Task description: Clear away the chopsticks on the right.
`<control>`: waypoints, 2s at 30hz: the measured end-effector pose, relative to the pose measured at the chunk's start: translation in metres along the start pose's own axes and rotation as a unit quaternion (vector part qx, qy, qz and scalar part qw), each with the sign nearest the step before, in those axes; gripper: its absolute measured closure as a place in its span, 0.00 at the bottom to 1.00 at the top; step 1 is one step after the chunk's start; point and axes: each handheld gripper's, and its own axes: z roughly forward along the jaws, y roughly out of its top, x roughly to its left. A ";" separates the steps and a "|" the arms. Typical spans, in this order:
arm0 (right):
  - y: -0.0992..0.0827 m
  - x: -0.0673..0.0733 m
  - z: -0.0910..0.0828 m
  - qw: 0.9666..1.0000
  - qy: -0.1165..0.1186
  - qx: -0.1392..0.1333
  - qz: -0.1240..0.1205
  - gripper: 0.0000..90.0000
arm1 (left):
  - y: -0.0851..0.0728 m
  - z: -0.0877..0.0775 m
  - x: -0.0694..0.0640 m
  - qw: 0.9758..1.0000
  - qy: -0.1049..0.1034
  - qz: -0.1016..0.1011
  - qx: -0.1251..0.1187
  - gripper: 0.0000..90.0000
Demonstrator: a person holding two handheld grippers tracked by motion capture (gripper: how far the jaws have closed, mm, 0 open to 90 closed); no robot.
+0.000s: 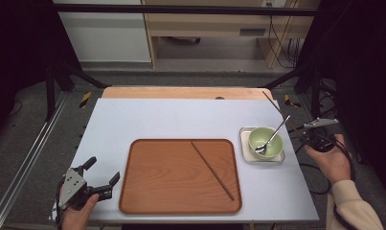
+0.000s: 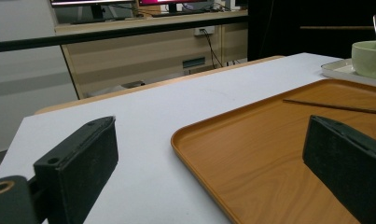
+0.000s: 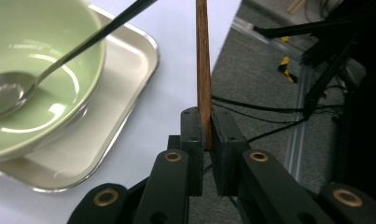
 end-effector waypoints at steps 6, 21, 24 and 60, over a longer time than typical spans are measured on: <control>0.013 -0.009 -0.011 0.999 -0.024 -0.020 0.024 0.94 | -0.001 0.001 0.000 1.000 0.001 -0.009 0.000 0.03; 0.048 -0.008 -0.042 0.997 -0.028 -0.064 0.018 0.94 | -0.002 0.000 0.004 1.000 0.007 -0.008 0.002 0.03; 0.055 -0.002 -0.053 0.997 -0.025 -0.076 0.014 0.94 | -0.001 0.000 0.003 1.000 0.005 -0.006 -0.002 0.03; 0.087 0.171 -0.047 0.982 0.176 -0.060 -0.044 0.94 | 0.002 -0.003 0.004 1.000 0.008 0.000 -0.009 0.03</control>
